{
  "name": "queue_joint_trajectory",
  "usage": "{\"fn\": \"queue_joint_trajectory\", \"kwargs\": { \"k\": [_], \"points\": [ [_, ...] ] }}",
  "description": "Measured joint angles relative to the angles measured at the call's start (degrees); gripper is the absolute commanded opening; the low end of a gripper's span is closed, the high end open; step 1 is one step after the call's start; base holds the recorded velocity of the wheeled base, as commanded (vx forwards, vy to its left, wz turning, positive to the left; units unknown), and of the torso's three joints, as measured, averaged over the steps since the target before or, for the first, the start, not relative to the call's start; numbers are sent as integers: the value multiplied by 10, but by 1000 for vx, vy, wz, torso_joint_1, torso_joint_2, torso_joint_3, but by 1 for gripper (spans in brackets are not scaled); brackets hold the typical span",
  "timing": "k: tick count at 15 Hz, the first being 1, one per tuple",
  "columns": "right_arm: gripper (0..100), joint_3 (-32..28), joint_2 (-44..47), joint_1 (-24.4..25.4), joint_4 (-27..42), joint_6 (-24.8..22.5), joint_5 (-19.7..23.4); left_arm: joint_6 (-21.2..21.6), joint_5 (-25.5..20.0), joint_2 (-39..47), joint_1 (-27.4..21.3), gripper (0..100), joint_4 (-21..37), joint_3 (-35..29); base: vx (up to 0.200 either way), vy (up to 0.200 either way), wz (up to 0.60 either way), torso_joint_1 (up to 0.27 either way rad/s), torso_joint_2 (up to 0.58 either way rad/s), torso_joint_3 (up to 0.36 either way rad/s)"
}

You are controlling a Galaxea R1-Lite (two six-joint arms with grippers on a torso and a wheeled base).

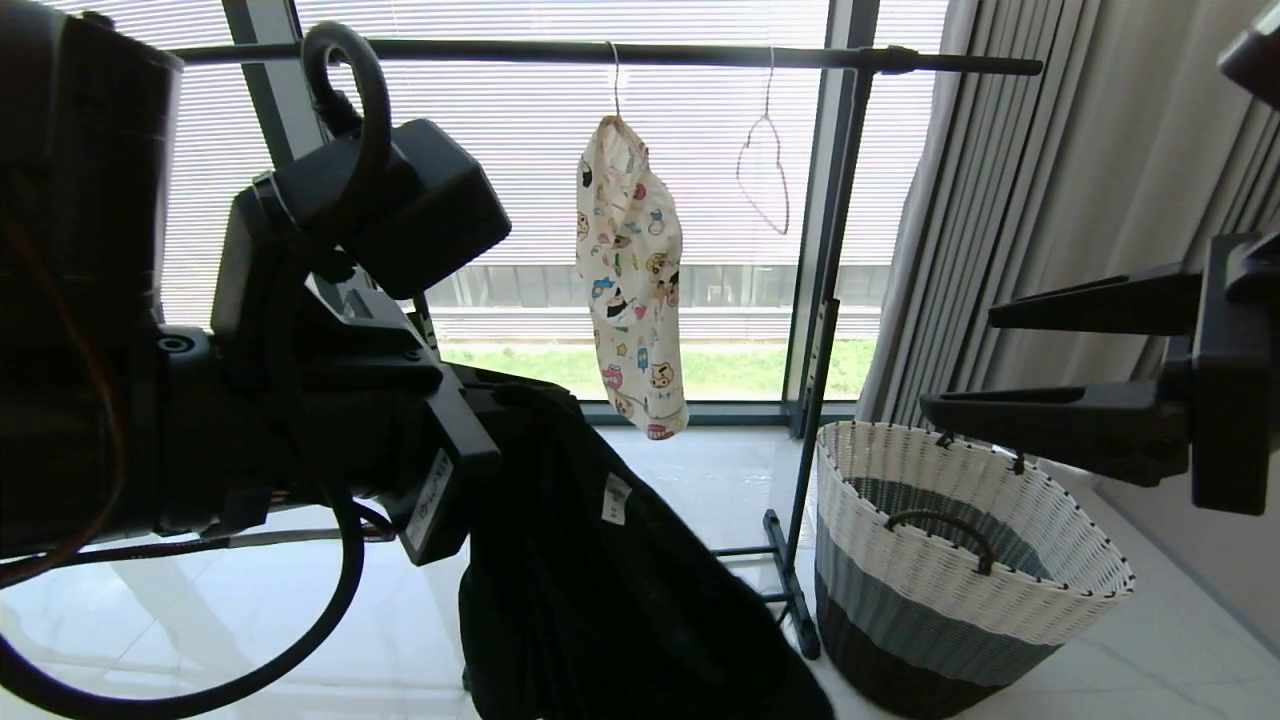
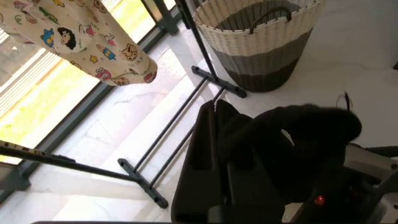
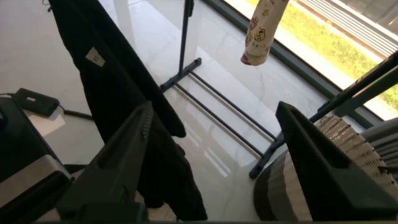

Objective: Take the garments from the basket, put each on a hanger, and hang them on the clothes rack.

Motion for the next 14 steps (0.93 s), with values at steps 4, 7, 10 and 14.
{"fn": "queue_joint_trajectory", "kwargs": {
  "k": [4, 7, 10, 14],
  "points": [
    [100, 33, -24, -46, 38, 1, -69, 2, 78, -8, 42, 0, 2, 59, 0, 0, 0, 0, 0, 0],
    [100, 128, -48, -135, 27, 2, -146, 2, 75, -62, 136, 0, 3, 131, 0, 0, 0, 0, 0, 0],
    [100, 232, -72, -185, -57, 0, -192, 1, 40, -111, 240, 0, 3, 176, 0, 0, 0, 0, 0, 0],
    [100, 320, -93, -198, -147, -19, -218, 0, 30, -136, 329, 0, 1, 197, 0, 0, 0, 0, 0, 0]
  ]
}}
